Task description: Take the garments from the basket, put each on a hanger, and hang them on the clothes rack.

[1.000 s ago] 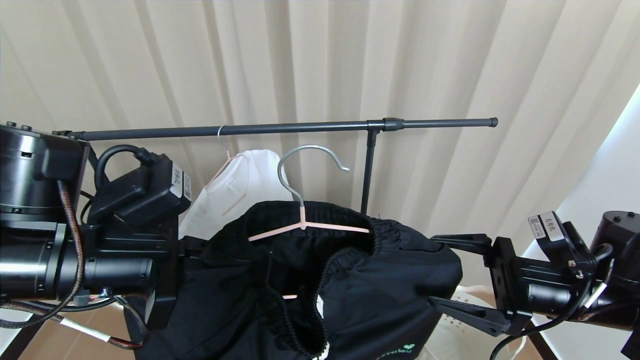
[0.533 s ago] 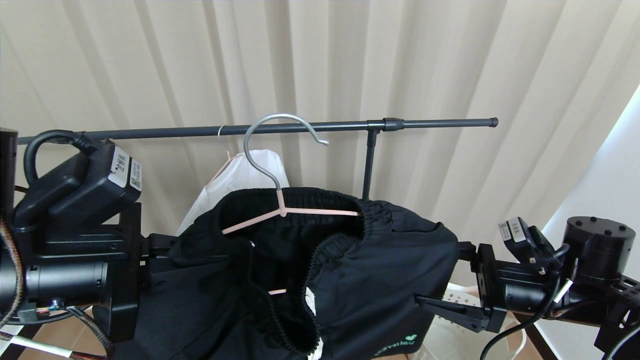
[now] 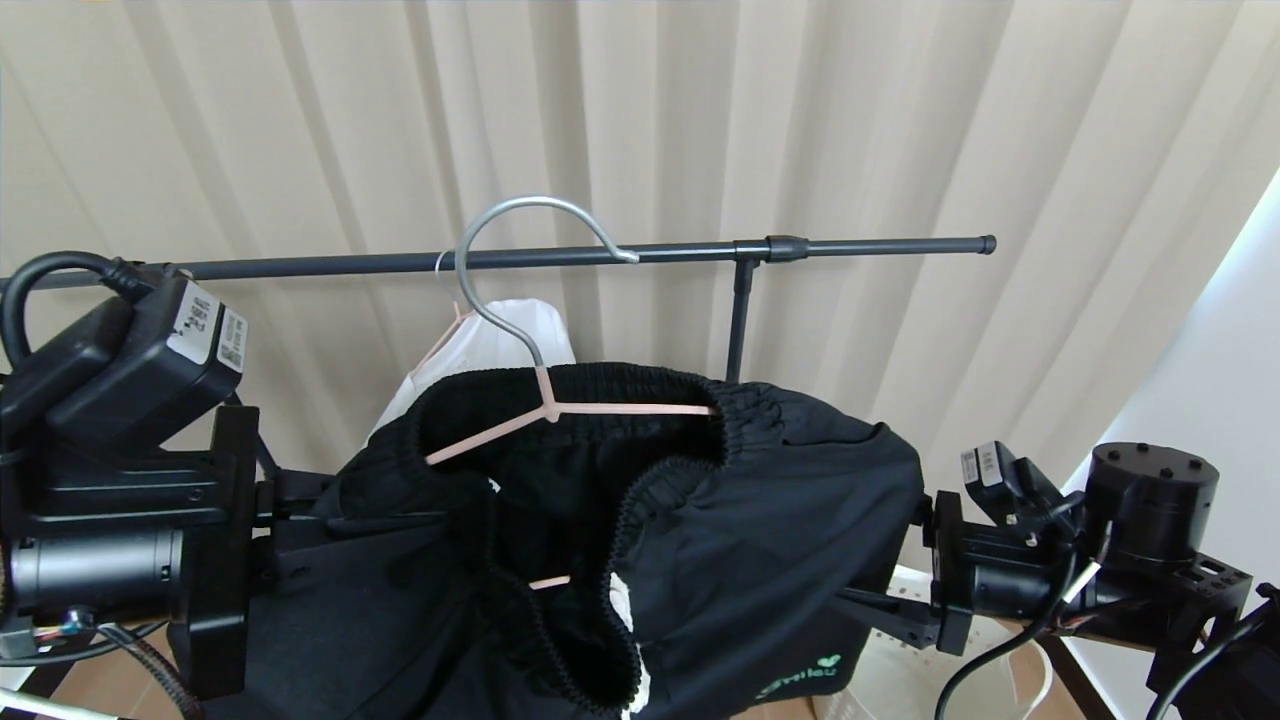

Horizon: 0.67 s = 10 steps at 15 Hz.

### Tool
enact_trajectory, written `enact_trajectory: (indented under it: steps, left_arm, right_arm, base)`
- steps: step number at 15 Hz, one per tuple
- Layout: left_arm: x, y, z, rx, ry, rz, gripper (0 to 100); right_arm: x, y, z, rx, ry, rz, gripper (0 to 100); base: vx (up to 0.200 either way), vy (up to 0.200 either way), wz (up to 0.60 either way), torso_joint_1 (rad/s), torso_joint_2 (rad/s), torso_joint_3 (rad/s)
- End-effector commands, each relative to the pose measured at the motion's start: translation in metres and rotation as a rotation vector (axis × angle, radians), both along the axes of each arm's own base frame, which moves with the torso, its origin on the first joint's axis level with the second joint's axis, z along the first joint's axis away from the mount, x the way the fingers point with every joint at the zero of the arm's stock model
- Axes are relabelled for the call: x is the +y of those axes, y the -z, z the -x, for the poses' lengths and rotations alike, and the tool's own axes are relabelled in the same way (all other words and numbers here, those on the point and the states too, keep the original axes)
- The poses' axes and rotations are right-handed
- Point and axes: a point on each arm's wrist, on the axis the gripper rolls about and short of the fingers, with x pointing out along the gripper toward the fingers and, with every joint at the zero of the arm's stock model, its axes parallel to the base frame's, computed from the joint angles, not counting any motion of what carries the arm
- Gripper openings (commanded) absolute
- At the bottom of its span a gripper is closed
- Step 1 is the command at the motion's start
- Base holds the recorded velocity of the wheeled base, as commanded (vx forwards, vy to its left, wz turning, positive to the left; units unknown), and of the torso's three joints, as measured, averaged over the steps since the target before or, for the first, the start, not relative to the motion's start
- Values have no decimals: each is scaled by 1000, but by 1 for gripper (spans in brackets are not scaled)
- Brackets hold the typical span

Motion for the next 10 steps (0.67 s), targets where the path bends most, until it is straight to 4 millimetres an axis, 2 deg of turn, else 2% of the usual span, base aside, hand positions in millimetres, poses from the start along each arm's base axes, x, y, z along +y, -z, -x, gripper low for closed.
enact_trajectory:
  steps: [1,10]
  left_arm:
    - [0,0,1,0,2,0,0]
    - [0,1,-1,-9,-10,22,0]
  right_arm:
    - [2,4,-1,13,-4,4,0]
    - [-4,3,-7,5,24,0,0]
  base:
    - [0,0,0,0,0,0]
    - [0,0,0,0,0,0]
